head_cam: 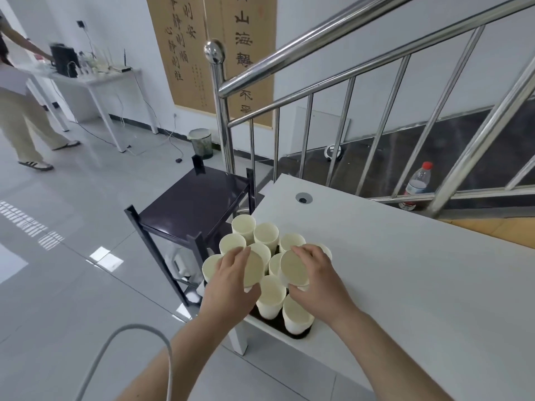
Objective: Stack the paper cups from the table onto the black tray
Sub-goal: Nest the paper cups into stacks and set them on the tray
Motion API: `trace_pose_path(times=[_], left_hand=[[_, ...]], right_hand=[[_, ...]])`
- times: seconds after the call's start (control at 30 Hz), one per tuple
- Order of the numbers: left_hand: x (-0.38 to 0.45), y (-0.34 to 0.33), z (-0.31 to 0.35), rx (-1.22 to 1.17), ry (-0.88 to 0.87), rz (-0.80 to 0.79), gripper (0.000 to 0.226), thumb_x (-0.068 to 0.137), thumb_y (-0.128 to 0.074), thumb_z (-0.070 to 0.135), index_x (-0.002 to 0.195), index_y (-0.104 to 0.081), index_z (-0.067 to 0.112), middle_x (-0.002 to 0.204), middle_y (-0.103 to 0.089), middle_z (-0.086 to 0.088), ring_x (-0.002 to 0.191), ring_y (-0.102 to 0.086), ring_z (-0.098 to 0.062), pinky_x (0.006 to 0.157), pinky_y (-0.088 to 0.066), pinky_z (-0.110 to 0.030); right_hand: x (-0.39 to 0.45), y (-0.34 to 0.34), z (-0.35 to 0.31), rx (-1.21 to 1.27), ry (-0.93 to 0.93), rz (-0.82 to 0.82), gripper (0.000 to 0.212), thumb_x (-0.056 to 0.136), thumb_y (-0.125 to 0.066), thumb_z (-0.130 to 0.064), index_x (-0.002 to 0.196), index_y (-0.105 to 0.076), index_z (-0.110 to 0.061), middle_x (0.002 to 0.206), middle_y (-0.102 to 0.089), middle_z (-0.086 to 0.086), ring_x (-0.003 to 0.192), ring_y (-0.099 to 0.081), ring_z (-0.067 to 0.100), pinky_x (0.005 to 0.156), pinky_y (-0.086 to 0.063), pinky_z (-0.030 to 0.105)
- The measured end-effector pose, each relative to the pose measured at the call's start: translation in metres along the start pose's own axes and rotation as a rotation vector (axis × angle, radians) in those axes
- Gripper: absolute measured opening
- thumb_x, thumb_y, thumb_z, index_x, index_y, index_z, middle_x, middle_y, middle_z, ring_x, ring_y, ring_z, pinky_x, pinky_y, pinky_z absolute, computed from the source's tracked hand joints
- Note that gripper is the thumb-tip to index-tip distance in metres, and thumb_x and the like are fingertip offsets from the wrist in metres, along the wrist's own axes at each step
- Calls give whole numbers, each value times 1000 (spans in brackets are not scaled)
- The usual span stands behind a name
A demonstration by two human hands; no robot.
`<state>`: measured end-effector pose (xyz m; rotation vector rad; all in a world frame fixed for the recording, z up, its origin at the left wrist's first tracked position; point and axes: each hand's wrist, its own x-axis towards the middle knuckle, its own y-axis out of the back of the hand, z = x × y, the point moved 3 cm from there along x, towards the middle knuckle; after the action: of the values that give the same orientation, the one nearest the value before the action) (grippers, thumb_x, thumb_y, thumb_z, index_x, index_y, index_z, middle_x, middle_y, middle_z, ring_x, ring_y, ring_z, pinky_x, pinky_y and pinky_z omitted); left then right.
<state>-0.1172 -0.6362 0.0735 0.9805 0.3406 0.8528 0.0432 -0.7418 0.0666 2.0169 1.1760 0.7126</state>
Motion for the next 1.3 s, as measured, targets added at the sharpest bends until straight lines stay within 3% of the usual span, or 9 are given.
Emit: trace_pose_path(times=[0.13, 0.3, 0.5, 0.67, 0.9, 1.1, 1.3], left_hand=[[15, 8, -11, -4, 16, 36, 68, 84, -63, 28, 145, -34, 20, 147, -33, 7, 131, -37, -20, 96, -44, -34], [51, 12, -33, -23, -1, 7, 69, 83, -63, 25, 145, -33, 21, 146, -32, 7, 131, -34, -21, 95, -43, -32], [97, 23, -64, -32, -38, -59, 65, 86, -61, 28, 144, -32, 24, 146, -31, 11, 130, -34, -19, 94, -44, -32], [128, 21, -87, 14, -94, -177, 69, 85, -62, 32, 145, -28, 29, 144, -31, 15, 130, -34, -12, 91, -44, -26], [144, -3, -106, 60, -150, -359, 73, 85, -62, 36, 148, -24, 28, 148, -27, 15, 135, -31, -10, 93, -45, -27], [147, -18, -114, 64, -173, -401, 76, 83, -64, 42, 147, -26, 29, 152, -22, 10, 137, -28, -14, 95, -46, -31], [144, -22, -121, 61, -184, -388, 59, 86, -60, 42, 139, -36, 31, 142, -33, 13, 130, -33, -11, 88, -46, -26]], right_hand=[[16, -10, -10, 0, 17, -39, 72, 81, -65, -21, 146, -35, -29, 140, -32, -12, 131, -31, 8, 93, -46, 30], [45, -23, -18, -16, -20, -42, 71, 83, -65, -20, 147, -35, -24, 142, -31, -7, 134, -29, 9, 101, -35, 19], [86, -47, -30, -58, -124, -30, 72, 82, -64, -21, 146, -33, -29, 140, -31, -12, 131, -33, 10, 98, -44, 31], [108, -69, -39, -128, -183, -87, 70, 85, -63, -27, 147, -30, -29, 142, -29, -11, 133, -31, 9, 94, -38, 22], [113, -87, -33, -163, -277, -128, 71, 83, -63, -25, 146, -31, -29, 141, -31, -11, 130, -38, 12, 97, -44, 28], [109, -95, -32, -205, -312, -157, 73, 82, -65, -36, 146, -30, -28, 144, -28, -10, 131, -35, 11, 93, -47, 30], [108, -100, -33, -275, -341, -149, 67, 85, -62, -43, 144, -35, -26, 142, -32, -9, 129, -37, 11, 89, -44, 26]])
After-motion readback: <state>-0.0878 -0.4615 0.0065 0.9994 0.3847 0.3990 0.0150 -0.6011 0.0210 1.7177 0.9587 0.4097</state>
